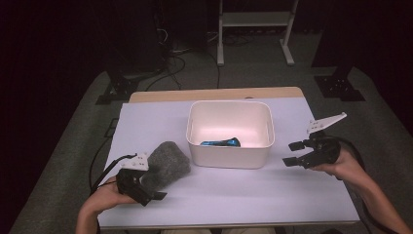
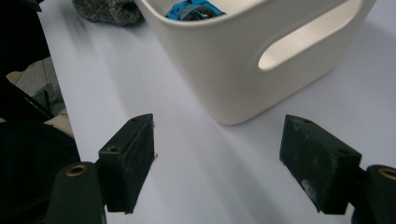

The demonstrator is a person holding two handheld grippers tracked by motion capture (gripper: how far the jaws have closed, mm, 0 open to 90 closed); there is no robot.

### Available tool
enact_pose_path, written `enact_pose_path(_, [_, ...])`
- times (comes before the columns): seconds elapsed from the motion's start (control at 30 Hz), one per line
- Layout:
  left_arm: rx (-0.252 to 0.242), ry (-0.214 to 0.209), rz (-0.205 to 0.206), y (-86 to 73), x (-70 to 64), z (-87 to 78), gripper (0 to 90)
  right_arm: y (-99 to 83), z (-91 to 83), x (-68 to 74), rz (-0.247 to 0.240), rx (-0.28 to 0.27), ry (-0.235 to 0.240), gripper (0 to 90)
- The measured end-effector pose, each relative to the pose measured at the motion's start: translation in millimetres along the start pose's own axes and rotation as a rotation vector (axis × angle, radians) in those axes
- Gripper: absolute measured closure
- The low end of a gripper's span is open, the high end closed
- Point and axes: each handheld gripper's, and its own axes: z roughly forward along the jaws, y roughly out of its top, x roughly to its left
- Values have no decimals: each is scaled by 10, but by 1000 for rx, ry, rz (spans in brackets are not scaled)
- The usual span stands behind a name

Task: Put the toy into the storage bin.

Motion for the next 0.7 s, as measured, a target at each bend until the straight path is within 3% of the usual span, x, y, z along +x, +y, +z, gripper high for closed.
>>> enact_pose_path(0.7, [4,13,3,6,-3,22,30,-383,204,-3,48,-18,17,240])
